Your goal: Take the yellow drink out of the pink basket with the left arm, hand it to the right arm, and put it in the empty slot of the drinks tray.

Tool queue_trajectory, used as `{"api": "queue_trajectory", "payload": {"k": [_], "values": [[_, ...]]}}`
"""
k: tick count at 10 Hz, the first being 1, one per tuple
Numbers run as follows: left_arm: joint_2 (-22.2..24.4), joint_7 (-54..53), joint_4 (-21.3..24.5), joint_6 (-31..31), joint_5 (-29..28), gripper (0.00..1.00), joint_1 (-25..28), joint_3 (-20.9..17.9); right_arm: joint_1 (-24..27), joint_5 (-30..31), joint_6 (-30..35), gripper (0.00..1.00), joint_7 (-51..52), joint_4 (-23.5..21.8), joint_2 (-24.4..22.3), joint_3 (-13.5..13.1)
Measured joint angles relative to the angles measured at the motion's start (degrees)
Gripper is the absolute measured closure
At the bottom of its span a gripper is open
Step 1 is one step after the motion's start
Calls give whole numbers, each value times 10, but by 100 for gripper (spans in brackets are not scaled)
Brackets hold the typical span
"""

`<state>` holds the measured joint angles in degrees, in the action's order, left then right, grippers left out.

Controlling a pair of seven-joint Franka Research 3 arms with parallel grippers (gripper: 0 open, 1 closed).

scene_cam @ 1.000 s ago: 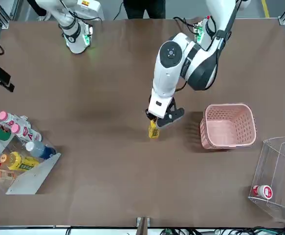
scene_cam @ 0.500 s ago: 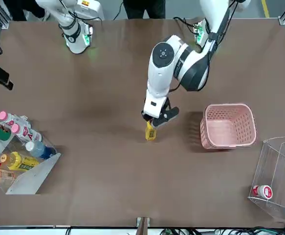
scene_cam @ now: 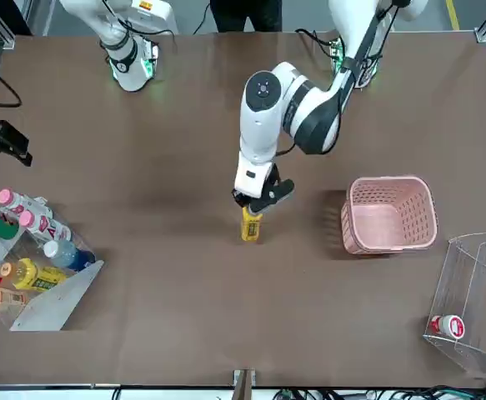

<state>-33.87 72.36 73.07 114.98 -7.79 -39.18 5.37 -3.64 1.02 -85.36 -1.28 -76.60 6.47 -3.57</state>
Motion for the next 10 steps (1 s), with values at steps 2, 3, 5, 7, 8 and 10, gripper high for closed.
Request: {"api": "queue_trajectory", "payload": {"k": [2,3,5,7,8,10], "values": [[-6,3,-2,2,0,66,-14,-7,0,0,-1,1,0,-3,4,0],[-12,9,-2,8,0,66,-18,-7,0,0,-4,1,0,-6,9,-1],[-30,18,-3,24,0,66,-21,-8,0,0,-17,1,0,-6,19,-1],[-44,20,-4,36,0,66,-21,-10,-2,0,-17,1,0,-6,20,0],[-45,21,-5,36,0,66,-21,-10,-2,0,-17,1,0,-7,22,0],[-45,21,-7,36,0,66,-21,-10,-2,0,-17,1,0,-9,28,0]]}}
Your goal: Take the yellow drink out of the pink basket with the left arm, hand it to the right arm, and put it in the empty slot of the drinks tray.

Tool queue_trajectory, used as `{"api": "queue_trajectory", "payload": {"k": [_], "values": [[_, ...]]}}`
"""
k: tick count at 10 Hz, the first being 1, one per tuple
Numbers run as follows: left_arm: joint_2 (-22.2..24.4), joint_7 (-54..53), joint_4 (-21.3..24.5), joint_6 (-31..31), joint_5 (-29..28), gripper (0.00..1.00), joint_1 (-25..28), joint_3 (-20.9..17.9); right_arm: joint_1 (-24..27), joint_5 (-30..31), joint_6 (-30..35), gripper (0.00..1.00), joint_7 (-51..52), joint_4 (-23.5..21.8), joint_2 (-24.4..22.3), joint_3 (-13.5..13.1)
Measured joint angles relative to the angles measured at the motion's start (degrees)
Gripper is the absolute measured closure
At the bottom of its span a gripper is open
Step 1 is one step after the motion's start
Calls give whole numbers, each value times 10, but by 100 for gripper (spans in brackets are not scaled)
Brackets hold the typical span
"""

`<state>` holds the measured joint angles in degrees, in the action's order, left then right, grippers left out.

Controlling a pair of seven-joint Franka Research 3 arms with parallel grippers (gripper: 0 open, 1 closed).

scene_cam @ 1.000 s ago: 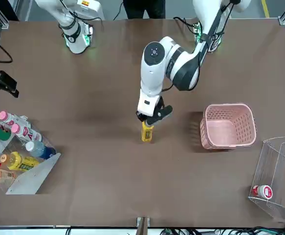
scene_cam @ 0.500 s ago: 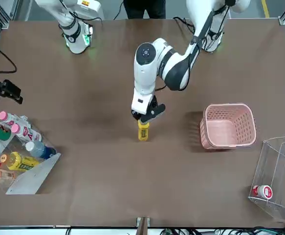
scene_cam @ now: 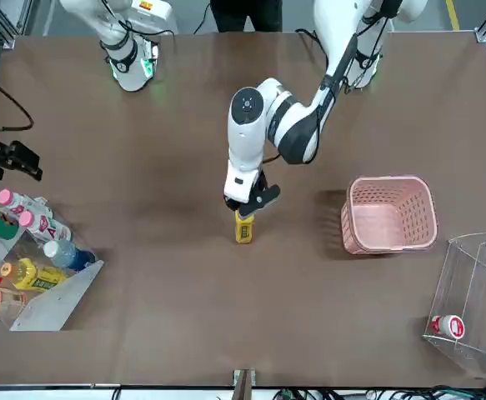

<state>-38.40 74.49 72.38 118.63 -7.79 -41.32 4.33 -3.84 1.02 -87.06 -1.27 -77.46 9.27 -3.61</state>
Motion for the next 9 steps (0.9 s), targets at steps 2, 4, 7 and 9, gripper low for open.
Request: {"api": "queue_trajectory", "payload": {"k": [2,4,7,9], "values": [[0,0,0,0,0,66,0,0,0,0,0,1,0,-1,6,0],[-2,0,0,0,0,66,0,0,0,0,0,1,1,-4,7,0],[-8,0,0,1,0,66,0,0,0,0,0,1,7,-5,9,0],[-8,0,-4,5,0,61,0,-1,0,0,0,1,7,-5,10,0]]}}
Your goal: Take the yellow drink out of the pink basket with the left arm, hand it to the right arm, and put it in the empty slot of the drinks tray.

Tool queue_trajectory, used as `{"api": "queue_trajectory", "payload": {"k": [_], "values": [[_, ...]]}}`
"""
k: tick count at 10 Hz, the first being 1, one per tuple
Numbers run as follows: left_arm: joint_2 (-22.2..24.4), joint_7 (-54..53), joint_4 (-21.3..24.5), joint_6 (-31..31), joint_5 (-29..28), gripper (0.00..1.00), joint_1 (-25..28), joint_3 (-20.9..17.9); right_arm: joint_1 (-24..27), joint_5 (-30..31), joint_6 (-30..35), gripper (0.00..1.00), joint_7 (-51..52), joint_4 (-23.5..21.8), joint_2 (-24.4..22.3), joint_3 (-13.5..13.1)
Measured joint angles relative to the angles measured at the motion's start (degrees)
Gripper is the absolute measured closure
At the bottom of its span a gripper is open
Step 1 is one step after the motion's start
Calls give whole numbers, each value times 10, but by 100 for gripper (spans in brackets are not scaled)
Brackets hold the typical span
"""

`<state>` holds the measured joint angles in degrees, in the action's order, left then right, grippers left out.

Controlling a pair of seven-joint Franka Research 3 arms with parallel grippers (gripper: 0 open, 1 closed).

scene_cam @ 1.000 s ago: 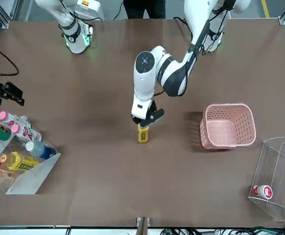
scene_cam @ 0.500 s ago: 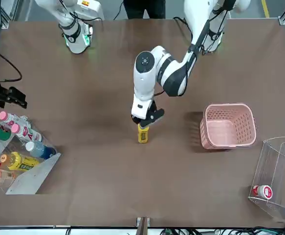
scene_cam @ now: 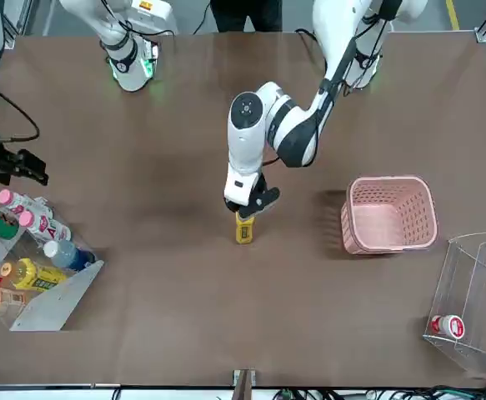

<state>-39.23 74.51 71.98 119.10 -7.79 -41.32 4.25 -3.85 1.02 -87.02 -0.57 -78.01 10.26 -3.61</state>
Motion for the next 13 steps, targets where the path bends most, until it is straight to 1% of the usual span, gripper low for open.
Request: {"api": "queue_trajectory", "payload": {"k": [1,2,3,4,5,6,7,9,10,11,13], "values": [[0,0,-5,0,-1,53,0,0,0,0,0,1,0,0,0,0],[0,0,-8,0,-1,41,0,0,0,0,0,1,0,0,0,0],[0,0,-10,0,-2,25,0,-1,0,0,0,1,0,0,0,0],[3,0,-14,0,-2,11,1,-2,0,0,0,1,0,0,0,0],[11,0,-17,-4,-2,0,4,-3,-3,0,-1,1,0,0,0,0],[26,-5,-19,-25,-3,0,12,-4,-12,-1,-6,1,1,0,0,1],[47,-24,-22,-65,-3,0,27,-3,-29,-1,-16,1,4,-1,0,3],[109,-103,-29,-153,-4,0,85,3,-82,-6,-35,1,-3,-10,0,5],[141,-146,-29,-187,-3,0,120,4,-115,-9,-47,1,-27,-13,0,5],[167,-195,-28,-212,4,0,155,5,-153,-11,-61,1,-71,-15,1,6],[196,-298,-27,-241,13,0,223,5,-241,-10,-99,1,-199,-17,11,8]]}}
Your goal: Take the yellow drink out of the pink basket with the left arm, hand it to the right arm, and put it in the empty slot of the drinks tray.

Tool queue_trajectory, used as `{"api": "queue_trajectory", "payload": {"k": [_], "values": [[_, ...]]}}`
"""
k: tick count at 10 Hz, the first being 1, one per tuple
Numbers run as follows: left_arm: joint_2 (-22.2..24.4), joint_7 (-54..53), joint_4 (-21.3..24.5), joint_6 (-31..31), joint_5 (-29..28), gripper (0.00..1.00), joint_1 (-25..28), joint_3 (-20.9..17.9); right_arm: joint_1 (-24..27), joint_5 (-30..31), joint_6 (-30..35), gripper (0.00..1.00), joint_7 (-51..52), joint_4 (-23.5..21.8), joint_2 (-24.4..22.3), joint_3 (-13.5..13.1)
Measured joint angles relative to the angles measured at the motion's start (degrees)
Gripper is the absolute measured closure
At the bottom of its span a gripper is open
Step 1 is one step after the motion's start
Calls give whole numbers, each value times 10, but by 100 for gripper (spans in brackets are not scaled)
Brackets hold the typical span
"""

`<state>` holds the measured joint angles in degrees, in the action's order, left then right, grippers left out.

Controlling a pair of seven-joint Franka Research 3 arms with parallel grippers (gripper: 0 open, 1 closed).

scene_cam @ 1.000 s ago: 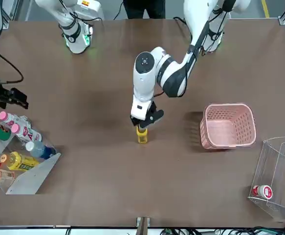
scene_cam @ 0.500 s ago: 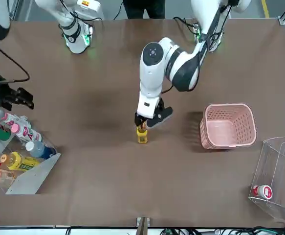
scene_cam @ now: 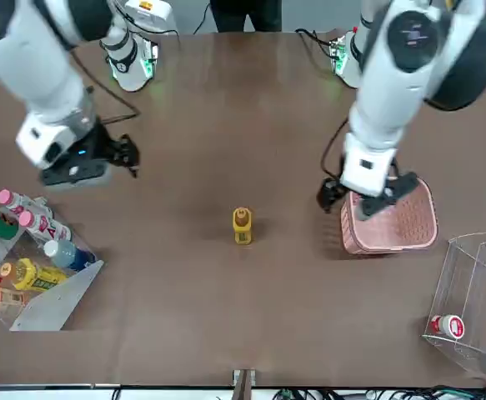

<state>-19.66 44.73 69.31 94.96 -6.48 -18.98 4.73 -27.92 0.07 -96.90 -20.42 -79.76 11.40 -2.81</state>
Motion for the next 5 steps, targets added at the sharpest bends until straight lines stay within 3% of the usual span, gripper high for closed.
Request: {"api": "queue_trajectory", "payload": {"k": [2,5], "values": [[17,-96,0,-22,11,0,57,-2,-58,1,-29,3,-82,16,41,0],[33,-242,2,-39,36,0,142,-4,-99,1,-41,2,-153,102,142,-1]]}}
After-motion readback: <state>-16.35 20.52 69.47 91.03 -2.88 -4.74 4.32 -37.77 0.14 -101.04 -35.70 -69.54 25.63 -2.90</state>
